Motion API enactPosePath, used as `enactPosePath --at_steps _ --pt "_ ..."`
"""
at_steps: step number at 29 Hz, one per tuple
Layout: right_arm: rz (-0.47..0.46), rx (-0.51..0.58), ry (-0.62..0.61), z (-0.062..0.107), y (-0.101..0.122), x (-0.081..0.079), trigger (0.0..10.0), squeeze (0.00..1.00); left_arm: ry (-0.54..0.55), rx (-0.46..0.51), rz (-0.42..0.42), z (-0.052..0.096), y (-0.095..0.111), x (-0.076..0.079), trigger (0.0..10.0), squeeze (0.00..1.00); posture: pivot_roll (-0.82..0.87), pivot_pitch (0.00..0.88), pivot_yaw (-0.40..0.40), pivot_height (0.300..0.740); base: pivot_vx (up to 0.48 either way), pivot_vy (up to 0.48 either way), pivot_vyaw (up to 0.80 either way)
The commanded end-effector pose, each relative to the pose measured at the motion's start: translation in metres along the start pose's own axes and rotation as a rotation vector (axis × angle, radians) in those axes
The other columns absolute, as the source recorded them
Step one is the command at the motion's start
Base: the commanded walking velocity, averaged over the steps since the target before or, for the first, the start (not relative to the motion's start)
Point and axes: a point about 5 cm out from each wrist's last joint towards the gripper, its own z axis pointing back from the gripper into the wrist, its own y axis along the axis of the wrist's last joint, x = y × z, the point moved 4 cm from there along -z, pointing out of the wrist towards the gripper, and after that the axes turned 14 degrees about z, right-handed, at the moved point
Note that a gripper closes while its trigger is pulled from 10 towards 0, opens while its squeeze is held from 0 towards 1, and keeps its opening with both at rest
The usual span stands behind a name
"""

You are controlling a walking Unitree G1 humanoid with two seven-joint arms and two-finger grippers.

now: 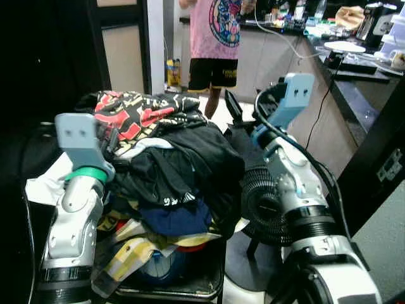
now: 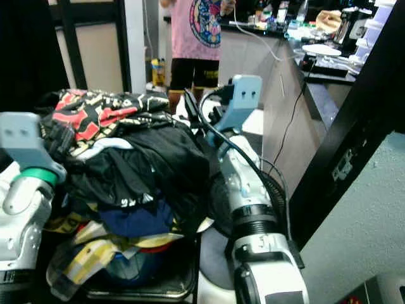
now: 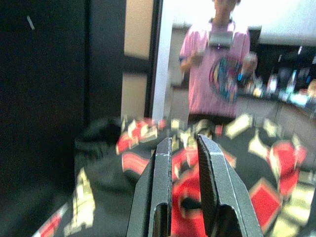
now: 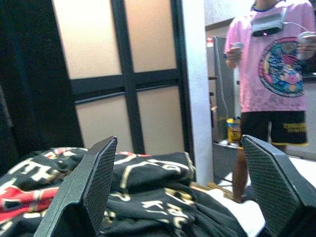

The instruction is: Clothes washing

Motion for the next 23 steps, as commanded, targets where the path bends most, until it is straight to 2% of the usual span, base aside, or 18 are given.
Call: enactPosePath --at_steps 1,2,3,4,9,10,12,13,14,15,16,17,18,19,20,21,22,23 --pt "-0.01 0.0 -0.001 0.002 -0.001 0.001 10.0 0.0 0.014 0.036 0.013 0.0 0.007 -0.001 10.0 0.0 0.0 0.0 -0.024 0.74 0.0 0.0 0.0" --pt "-0.008 0.0 0.004 0.004 -0.002 0.0 10.0 0.0 0.047 0.098 0.002 -0.002 0.018 -0.004 10.0 0.0 -0.01 0.0 -0.019 0.74 0.0 0.0 0.0" --pt "-0.008 0.0 0.004 0.004 -0.002 0.0 10.0 0.0 0.047 0.098 0.002 -0.002 0.018 -0.004 10.0 0.0 -0.01 0.0 -0.019 0.74 0.0 0.0 0.0" --pt "-0.007 -0.001 0.006 0.005 -0.003 -0.001 10.0 0.0 0.054 0.174 0.0 -0.003 0.033 -0.003 10.0 0.0 -0.01 0.0 -0.015 0.74 0.0 0.0 0.0" --pt "-0.008 0.002 0.009 0.005 -0.004 -0.002 10.0 0.0 0.052 0.221 0.025 -0.003 0.042 -0.002 10.0 0.0 -0.01 0.0 -0.013 0.74 0.0 0.0 0.0" --pt "-0.009 0.004 0.02 0.006 -0.004 -0.003 10.0 0.0 0.011 0.184 0.065 -0.005 0.038 0.003 10.0 0.0 -0.01 0.0 -0.013 0.74 0.0 0.0 0.0" --pt "0.013 -0.024 0.084 0.004 -0.01 -0.009 10.0 0.0 -0.151 -0.08 -0.058 -0.003 -0.004 0.019 10.0 0.0 -0.02 0.0 -0.014 0.74 0.0 0.0 0.0" --pt "0.013 -0.024 0.084 0.004 -0.01 -0.009 10.0 0.0 -0.151 -0.08 -0.058 -0.003 -0.004 0.019 10.0 0.0 -0.02 0.0 -0.014 0.74 0.0 0.0 0.0" --pt "0.013 -0.053 0.129 0.004 -0.016 -0.014 10.0 0.0 -0.171 -0.19 -0.164 0.002 -0.024 0.014 10.0 0.0 -0.03 0.0 -0.013 0.74 0.0 0.0 0.0" --pt "0.013 -0.053 0.129 0.004 -0.016 -0.014 10.0 0.0 -0.171 -0.19 -0.164 0.002 -0.024 0.014 10.0 0.0 -0.03 0.0 -0.013 0.74 0.0 0.0 0.0" --pt "0.015 -0.082 0.179 0.003 -0.021 -0.021 10.0 0.0 -0.131 -0.238 -0.201 0.004 -0.033 0.003 10.0 0.0 -0.03 0.0 -0.013 0.74 0.0 0.0 0.0" --pt "0.015 -0.082 0.179 0.003 -0.021 -0.021 10.0 0.0 -0.131 -0.238 -0.201 0.004 -0.033 0.003 10.0 0.0 -0.03 0.0 -0.013 0.74 0.0 0.0 0.0" --pt "0.009 -0.112 0.222 0.0 -0.027 -0.029 10.0 0.0 -0.09 -0.247 -0.232 0.004 -0.035 -0.008 10.0 0.0 -0.04 0.0 -0.016 0.74 0.0 0.0 0.0" --pt "0.009 -0.112 0.222 0.0 -0.027 -0.029 10.0 0.0 -0.09 -0.247 -0.232 0.004 -0.035 -0.008 10.0 0.0 -0.04 0.0 -0.016 0.74 0.0 0.0 0.0" --pt "0.002 -0.132 0.249 -0.004 -0.031 -0.036 10.0 0.45 -0.07 -0.252 -0.247 0.004 -0.036 -0.015 10.0 0.0 -0.04 0.008 -0.024 0.74 0.0 0.0 0.0" --pt "0.0 -0.143 0.262 -0.007 -0.033 -0.041 10.0 0.45 -0.064 -0.253 -0.253 0.005 -0.036 -0.017 10.0 0.0 -0.04 0.01 -0.025 0.74 0.0 0.0 0.0" --pt "-0.037 -0.145 0.264 -0.011 -0.032 -0.044 10.0 1.0 -0.06 -0.252 -0.253 0.005 -0.035 -0.019 10.0 0.0 -0.03 0.015 -0.03 0.74 0.0 0.0 0.0" --pt "-0.063 -0.147 0.26 -0.016 -0.03 -0.046 10.0 1.0 -0.056 -0.246 -0.248 0.005 -0.033 -0.021 10.0 0.0 -0.03 0.022 -0.037 0.74 0.0 0.0 0.0"
